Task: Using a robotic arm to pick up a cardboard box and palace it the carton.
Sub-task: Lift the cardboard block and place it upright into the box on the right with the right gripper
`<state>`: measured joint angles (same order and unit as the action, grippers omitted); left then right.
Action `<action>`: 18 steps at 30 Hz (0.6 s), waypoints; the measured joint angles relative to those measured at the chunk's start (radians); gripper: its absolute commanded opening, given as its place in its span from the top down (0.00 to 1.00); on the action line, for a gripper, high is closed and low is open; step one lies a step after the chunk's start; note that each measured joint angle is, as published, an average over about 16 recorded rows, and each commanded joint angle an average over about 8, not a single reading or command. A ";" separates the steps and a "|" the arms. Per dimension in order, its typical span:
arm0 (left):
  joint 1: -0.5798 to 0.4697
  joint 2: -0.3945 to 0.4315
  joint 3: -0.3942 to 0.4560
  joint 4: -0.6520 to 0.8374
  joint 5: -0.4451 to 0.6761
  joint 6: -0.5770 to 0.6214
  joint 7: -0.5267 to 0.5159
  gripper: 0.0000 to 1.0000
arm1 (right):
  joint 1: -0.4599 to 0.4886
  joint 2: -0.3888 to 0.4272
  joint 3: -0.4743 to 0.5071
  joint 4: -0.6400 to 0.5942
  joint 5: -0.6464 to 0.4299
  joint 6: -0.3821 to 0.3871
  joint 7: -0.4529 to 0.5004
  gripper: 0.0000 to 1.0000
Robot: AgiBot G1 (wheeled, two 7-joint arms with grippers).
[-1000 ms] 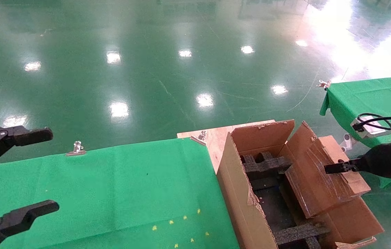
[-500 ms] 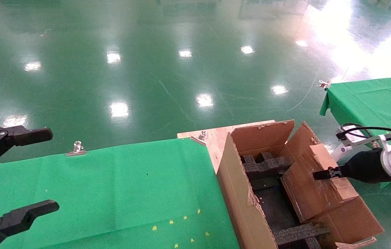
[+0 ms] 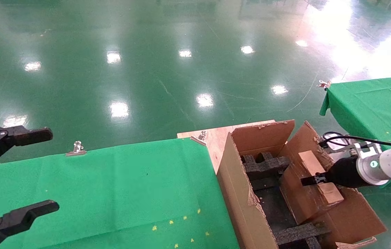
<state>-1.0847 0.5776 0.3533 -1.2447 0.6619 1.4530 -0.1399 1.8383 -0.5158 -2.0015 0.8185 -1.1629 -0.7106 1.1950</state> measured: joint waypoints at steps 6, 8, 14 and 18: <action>0.000 0.000 0.000 0.000 0.000 0.000 0.000 0.00 | -0.042 -0.038 0.005 -0.047 0.022 0.011 -0.022 1.00; 0.000 0.000 0.000 0.000 0.000 0.000 0.000 0.00 | -0.056 -0.050 0.007 -0.063 0.030 0.013 -0.031 1.00; 0.000 0.000 0.000 0.000 0.000 0.000 0.000 0.00 | -0.099 -0.088 0.014 -0.112 0.053 0.017 -0.060 1.00; 0.000 0.000 0.000 0.000 0.000 0.000 0.000 0.00 | -0.130 -0.116 0.020 -0.151 0.069 0.021 -0.081 1.00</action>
<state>-1.0847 0.5776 0.3534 -1.2447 0.6619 1.4530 -0.1398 1.7085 -0.6321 -1.9812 0.6671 -1.0935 -0.6897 1.1139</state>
